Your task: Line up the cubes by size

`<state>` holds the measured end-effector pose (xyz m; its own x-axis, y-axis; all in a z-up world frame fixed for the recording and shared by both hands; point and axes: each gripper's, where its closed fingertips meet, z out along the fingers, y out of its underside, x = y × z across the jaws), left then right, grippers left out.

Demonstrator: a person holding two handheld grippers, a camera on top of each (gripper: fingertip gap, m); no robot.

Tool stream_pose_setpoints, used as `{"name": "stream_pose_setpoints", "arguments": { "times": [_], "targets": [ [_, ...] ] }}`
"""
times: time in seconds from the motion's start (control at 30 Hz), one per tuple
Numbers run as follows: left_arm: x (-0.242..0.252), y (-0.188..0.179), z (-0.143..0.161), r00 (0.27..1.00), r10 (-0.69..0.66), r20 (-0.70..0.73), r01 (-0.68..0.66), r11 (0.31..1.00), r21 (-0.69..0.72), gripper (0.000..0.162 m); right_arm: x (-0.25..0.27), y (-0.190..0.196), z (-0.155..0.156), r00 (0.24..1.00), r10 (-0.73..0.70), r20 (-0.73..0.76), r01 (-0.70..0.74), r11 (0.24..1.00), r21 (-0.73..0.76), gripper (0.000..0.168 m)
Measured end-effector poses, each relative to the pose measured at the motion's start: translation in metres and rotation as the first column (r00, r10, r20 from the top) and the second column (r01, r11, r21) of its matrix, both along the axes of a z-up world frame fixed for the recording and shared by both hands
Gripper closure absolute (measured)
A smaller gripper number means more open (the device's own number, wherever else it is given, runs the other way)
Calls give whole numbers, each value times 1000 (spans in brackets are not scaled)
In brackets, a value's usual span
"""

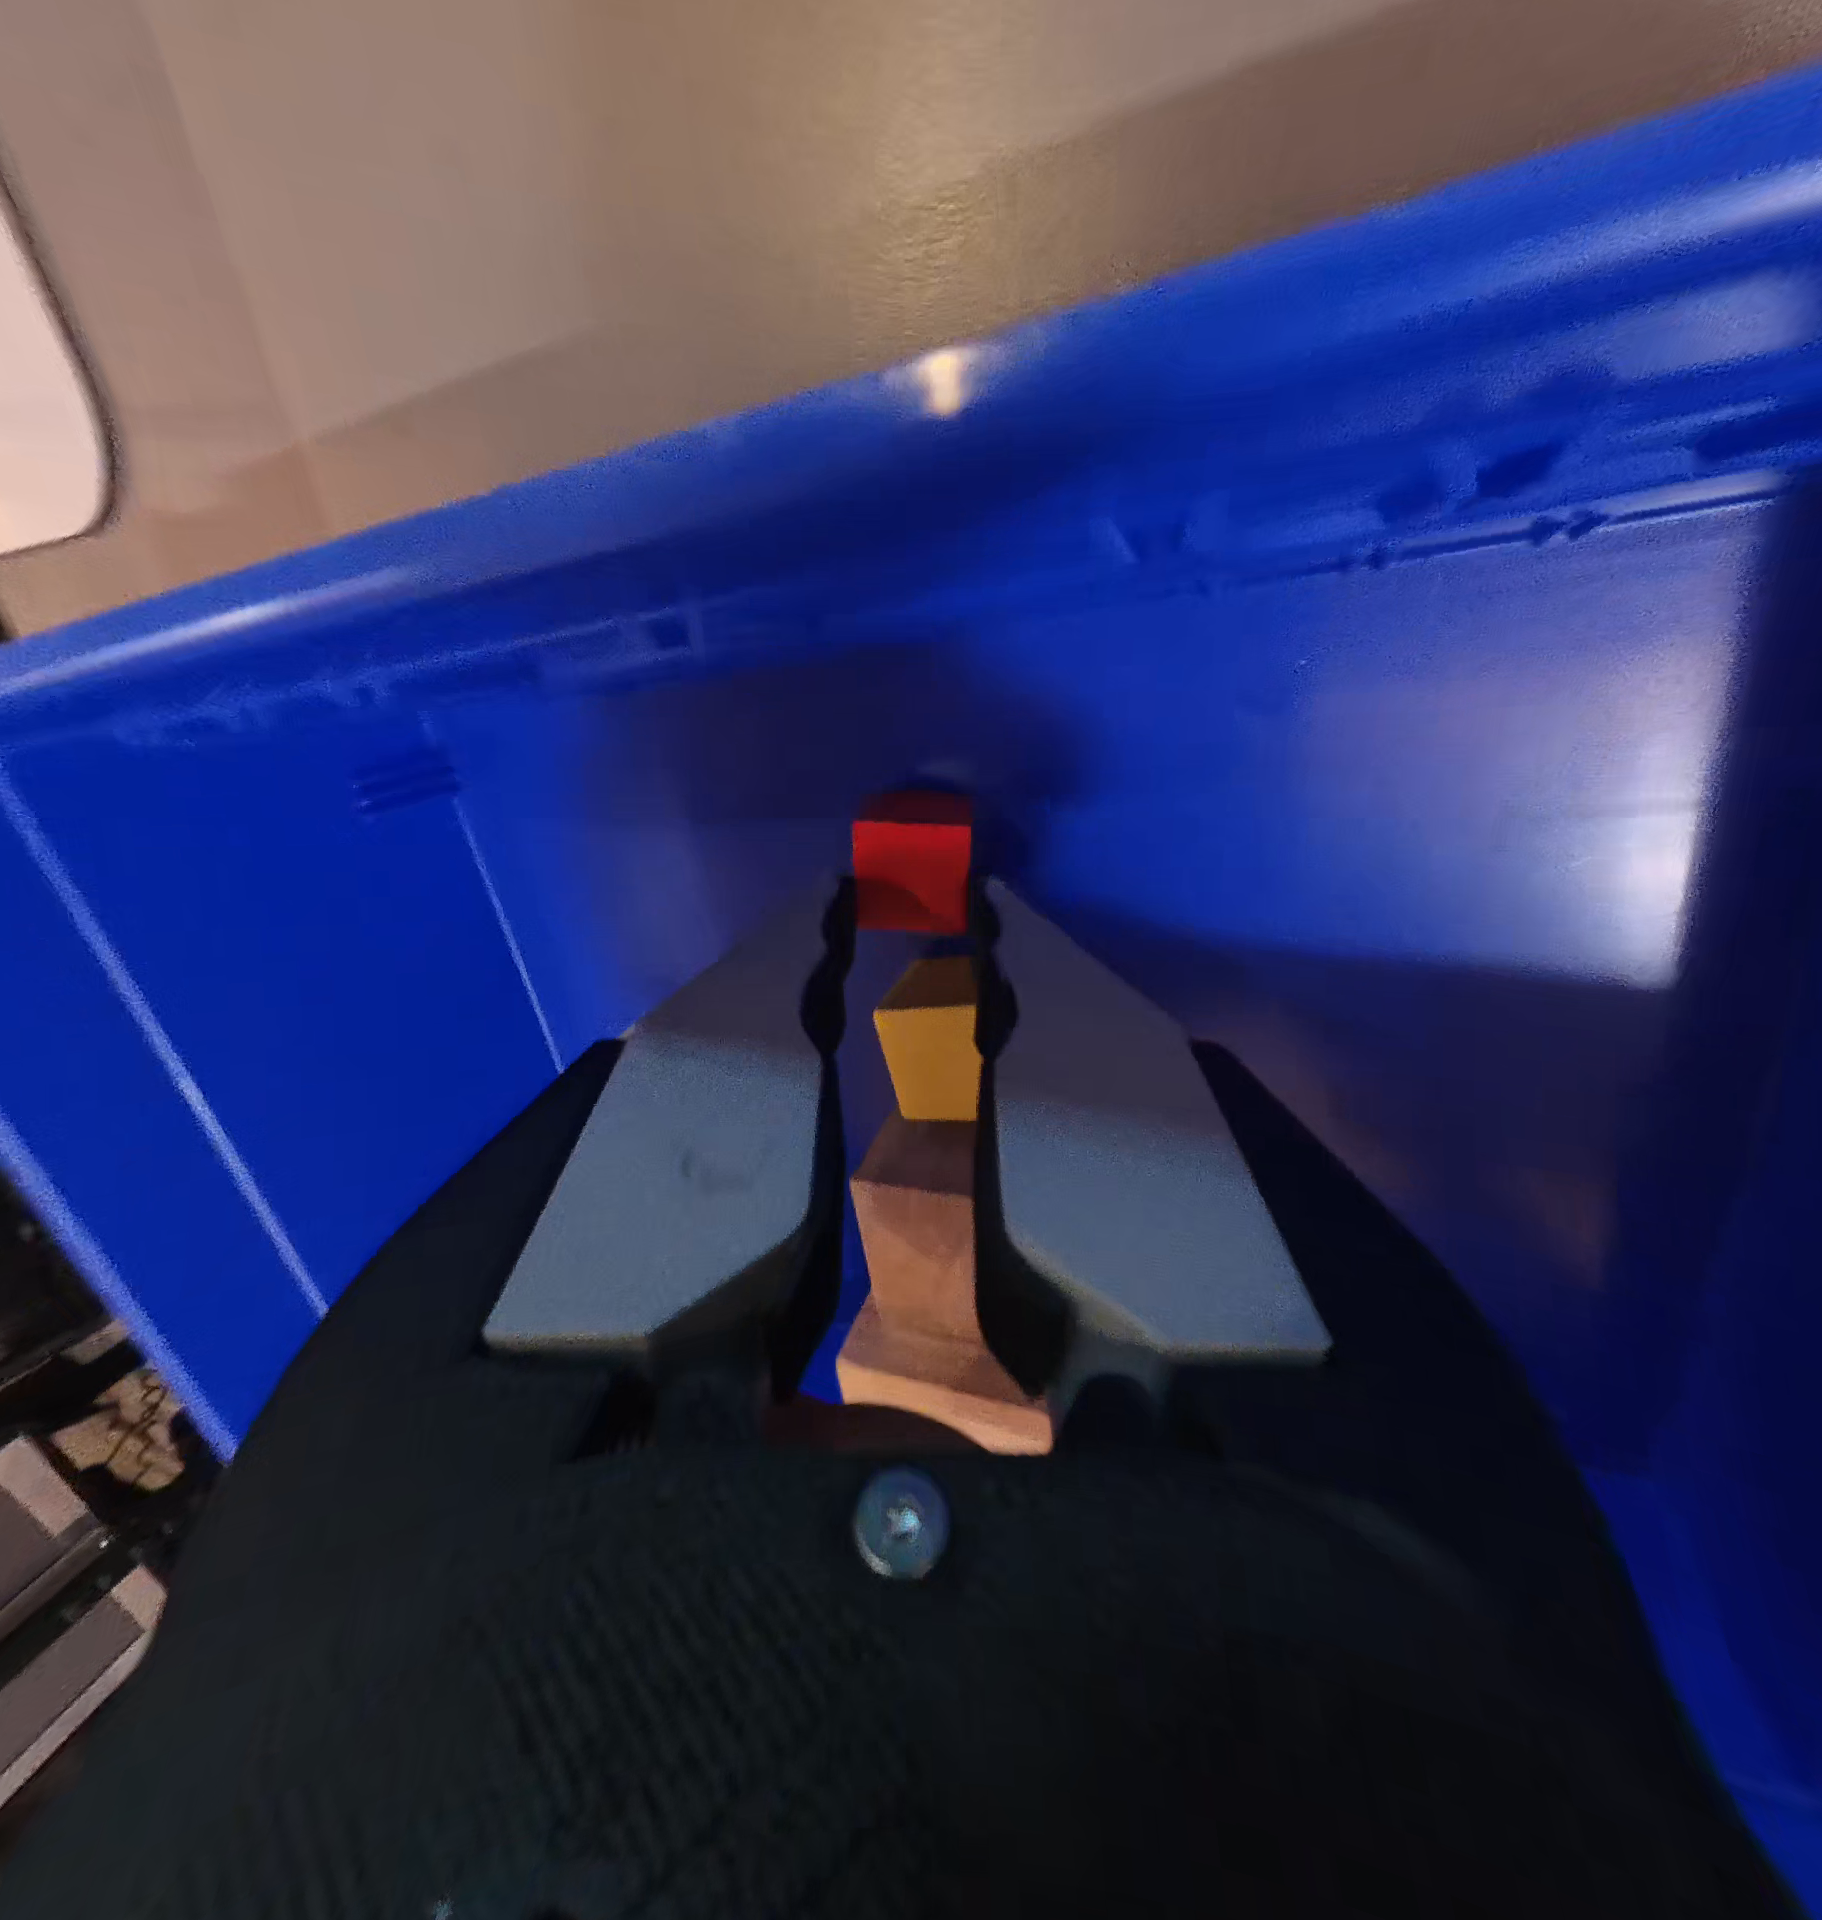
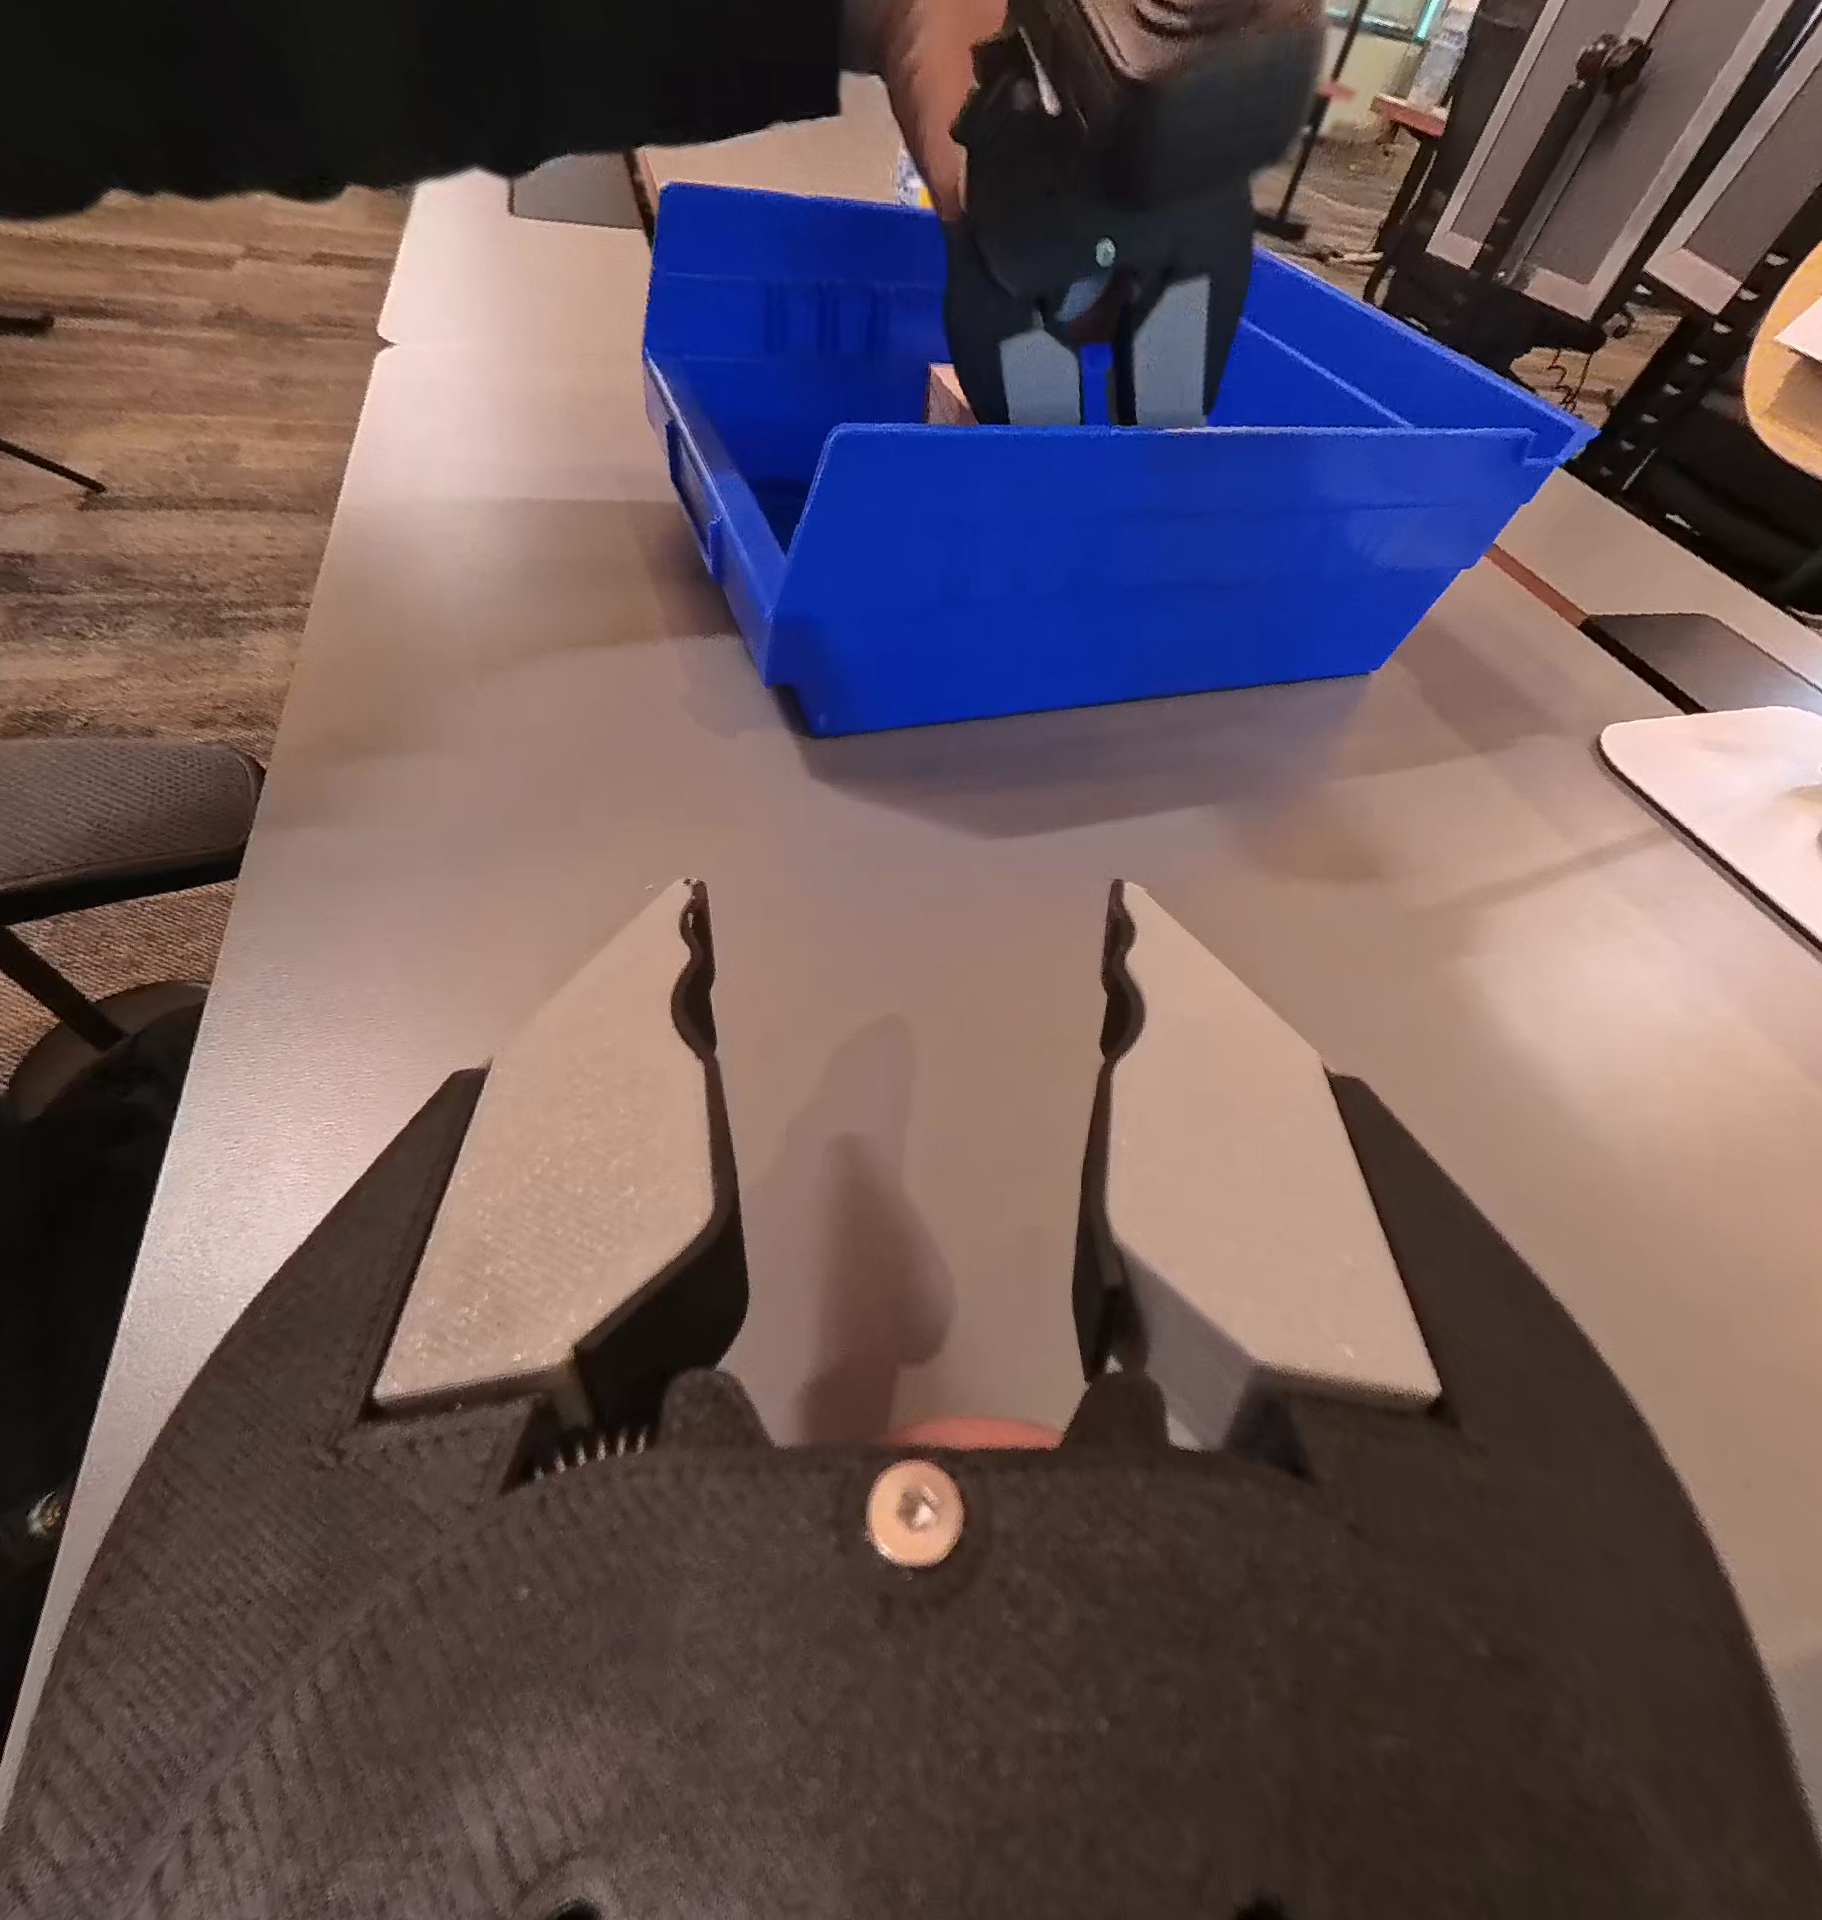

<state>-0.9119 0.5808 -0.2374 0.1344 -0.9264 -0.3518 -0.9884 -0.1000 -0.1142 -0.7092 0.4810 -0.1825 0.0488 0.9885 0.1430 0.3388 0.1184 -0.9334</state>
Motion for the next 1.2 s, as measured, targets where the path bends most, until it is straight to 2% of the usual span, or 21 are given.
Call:
{"name": "stream_pose_setpoints", "arguments": {
  "times": [0.1,0.2,0.3,0.37,0.47,0.53,0.6,0.67,0.7,0.77,0.87,0.97,1.1,1.2],
  "targets": [
    [0,-3,24,994,35,103,-46,993,106,142,1,1,1,1000,-1,1,1,1000,-11,95],
    [17,-12,67,953,10,304,-96,958,270,143,2,-1,5,1000,16,1,-16,999,-28,99],
    [51,-39,110,865,-120,486,-115,898,426,143,2,-18,14,991,128,-23,-130,985,-111,105],
    [76,-62,131,809,-221,544,-111,852,512,143,3,-26,19,981,190,-27,-192,964,-186,112],
    [119,-97,151,714,-359,601,-90,804,587,144,1,-31,41,963,238,-128,-267,906,-328,111],
    [146,-115,157,671,-430,604,-65,777,626,144,2,-36,63,933,270,-238,-353,815,-459,113],
    [171,-129,159,646,-484,590,-29,757,652,144,5,-41,86,887,306,-347,-458,680,-572,120],
    [192,-140,159,628,-525,574,9,742,670,144,10,-41,102,842,315,-437,-536,570,-622,125],
    [199,-144,159,625,-540,564,23,735,678,143,12,-40,107,829,311,-465,-557,540,-631,130],
    [208,-148,158,625,-557,547,39,722,691,143,16,-41,109,818,315,-482,-574,511,-640,132],
    [213,-150,158,614,-566,550,47,722,690,143,18,-44,105,820,329,-468,-571,510,-643,126],
    [215,-146,155,614,-562,555,46,727,685,143,18,-46,110,801,335,-497,-599,467,-651,127],
    [217,-141,151,603,-559,569,34,730,682,144,9,-50,100,817,348,-461,-577,454,-679,130],
    [219,-134,141,600,-545,585,32,748,663,143,5,-49,96,829,332,-451,-560,471,-682,142]
  ]
}}
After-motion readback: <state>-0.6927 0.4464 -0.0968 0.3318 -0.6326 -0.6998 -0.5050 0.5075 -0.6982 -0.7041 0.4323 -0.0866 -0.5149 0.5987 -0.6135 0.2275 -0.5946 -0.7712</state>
